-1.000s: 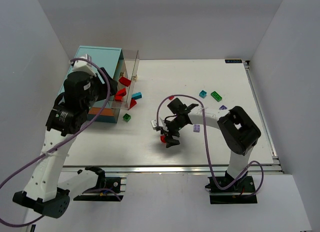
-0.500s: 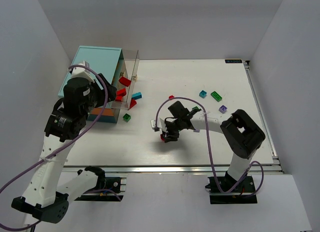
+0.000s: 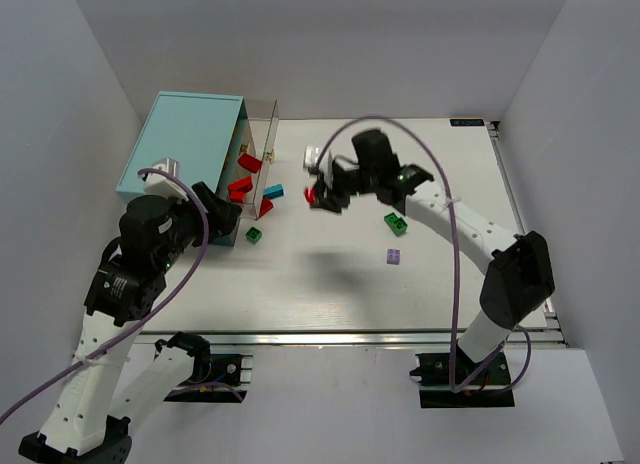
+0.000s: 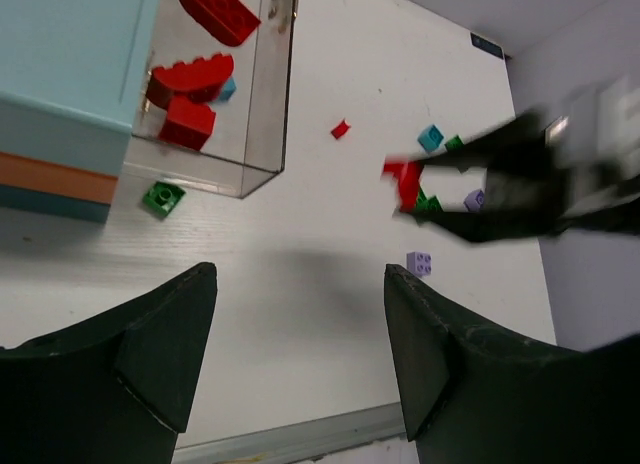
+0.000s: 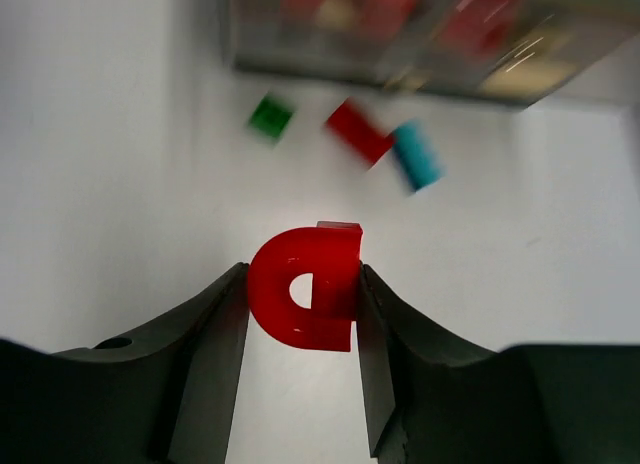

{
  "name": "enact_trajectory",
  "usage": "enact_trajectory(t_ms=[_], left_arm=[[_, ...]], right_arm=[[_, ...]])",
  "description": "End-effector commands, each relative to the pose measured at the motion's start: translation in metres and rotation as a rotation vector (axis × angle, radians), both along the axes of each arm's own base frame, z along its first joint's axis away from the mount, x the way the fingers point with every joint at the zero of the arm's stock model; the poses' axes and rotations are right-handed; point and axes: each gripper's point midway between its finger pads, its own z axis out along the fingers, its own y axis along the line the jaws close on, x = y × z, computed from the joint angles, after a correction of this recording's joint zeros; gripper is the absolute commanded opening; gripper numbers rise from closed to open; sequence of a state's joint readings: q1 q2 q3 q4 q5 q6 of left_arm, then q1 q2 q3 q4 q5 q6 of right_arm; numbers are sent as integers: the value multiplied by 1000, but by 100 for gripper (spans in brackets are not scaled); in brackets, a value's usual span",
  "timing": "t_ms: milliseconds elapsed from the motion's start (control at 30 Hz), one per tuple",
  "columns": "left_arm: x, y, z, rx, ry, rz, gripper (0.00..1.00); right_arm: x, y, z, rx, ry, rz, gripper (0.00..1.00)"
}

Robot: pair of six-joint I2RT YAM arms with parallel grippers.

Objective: Sort the legos into containers by color

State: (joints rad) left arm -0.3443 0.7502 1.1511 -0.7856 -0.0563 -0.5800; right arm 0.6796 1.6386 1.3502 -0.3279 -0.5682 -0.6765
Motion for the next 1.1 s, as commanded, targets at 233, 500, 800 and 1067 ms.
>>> enact_trajectory(t_ms=[233,500,800,1067], left_arm=[[-24,-14,-34,-89,66,-74,77],[-37,-11,-45,-119,85,-60,77],[-42,-8,-51,-119,107,-48,77],[-39,-11,-60,-120,121,-55,77]], right_arm=[[75,100,160,436,118,-78,17],[84,169,176,618,139,-52,19],[88,184,149,609,166,-50,62],[93,164,183,665,149,-66,69]])
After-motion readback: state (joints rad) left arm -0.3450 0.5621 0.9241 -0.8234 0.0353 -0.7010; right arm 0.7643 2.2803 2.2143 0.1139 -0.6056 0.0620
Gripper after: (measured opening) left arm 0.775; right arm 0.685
